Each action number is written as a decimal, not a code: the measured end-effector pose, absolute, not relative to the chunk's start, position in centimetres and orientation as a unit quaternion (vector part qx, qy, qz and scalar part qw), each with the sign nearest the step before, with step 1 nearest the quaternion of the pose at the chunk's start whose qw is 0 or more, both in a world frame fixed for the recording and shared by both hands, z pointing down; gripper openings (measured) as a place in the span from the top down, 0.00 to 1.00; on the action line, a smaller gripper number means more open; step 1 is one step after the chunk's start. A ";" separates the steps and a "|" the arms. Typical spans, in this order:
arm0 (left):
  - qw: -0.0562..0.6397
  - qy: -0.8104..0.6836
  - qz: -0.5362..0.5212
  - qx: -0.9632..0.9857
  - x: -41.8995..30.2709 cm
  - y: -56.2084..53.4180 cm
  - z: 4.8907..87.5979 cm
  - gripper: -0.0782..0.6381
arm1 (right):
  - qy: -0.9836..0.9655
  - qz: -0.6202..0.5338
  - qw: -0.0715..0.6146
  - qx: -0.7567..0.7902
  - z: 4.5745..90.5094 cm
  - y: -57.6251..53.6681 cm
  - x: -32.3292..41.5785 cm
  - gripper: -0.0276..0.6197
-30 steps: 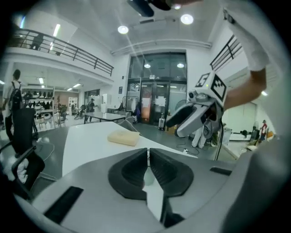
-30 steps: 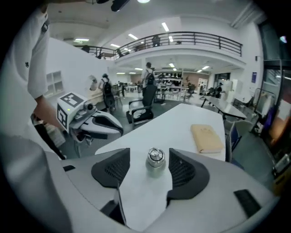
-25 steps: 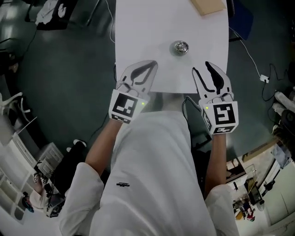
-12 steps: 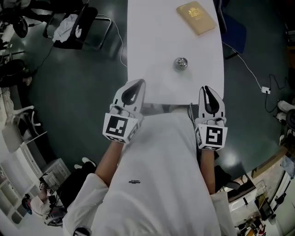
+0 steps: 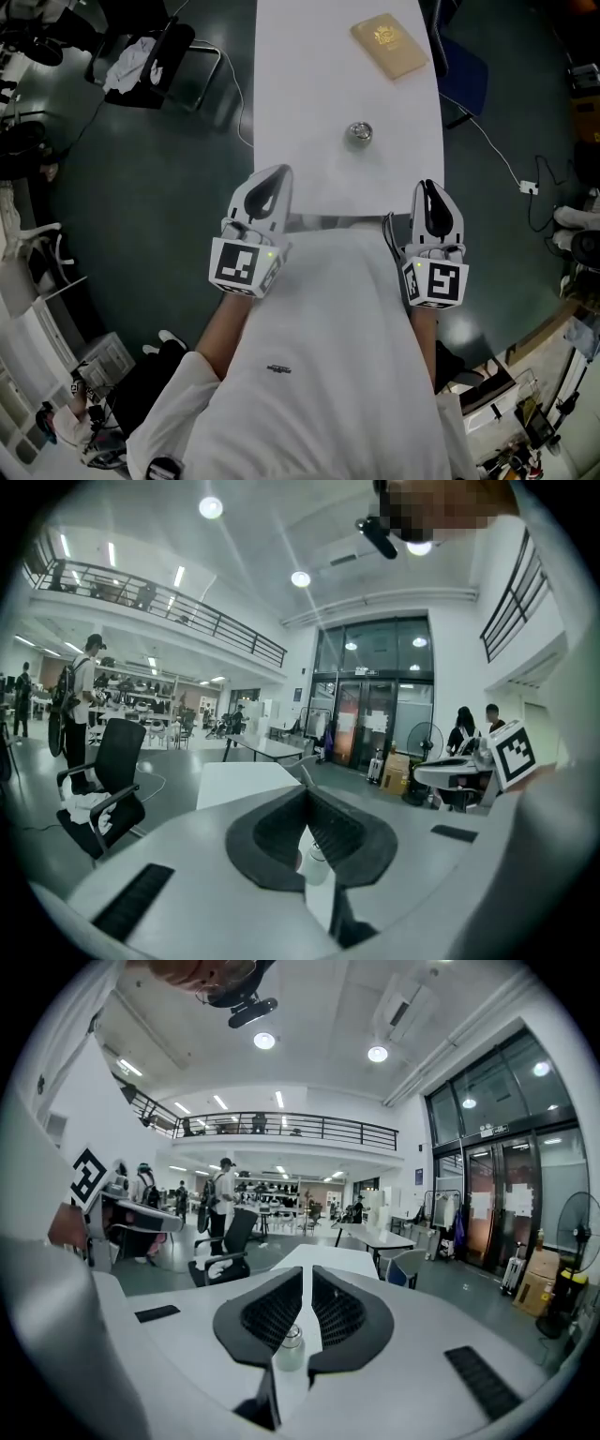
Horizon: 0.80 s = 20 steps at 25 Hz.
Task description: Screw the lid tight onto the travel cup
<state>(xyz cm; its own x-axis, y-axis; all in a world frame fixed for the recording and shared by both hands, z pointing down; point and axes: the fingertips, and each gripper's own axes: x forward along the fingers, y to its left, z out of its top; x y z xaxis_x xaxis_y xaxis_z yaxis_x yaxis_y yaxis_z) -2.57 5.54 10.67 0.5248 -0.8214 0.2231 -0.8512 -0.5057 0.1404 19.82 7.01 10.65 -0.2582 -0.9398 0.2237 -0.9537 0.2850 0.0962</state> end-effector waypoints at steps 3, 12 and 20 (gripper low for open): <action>0.116 -0.481 0.064 0.866 -2.5 5.6 10.3 0.89 | -0.794 0.028 0.123 0.594 10.6 7.1 19.7 0.92; 0.111 -0.471 0.068 0.872 -1.2 5.7 10.4 0.89 | -0.797 0.032 0.130 0.589 11.3 7.3 19.4 0.94; 0.108 -0.466 0.074 0.875 -0.7 6.0 10.3 0.89 | -0.795 0.035 0.126 0.592 11.5 7.4 20.0 0.94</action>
<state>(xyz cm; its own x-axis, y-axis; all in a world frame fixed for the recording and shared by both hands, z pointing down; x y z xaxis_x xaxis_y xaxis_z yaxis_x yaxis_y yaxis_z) -0.66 5.97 10.29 0.5556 -0.7992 0.2294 -0.8310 -0.5430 0.1208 19.96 7.45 11.46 -0.2679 -0.9324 0.2426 -0.9501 0.2974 0.0941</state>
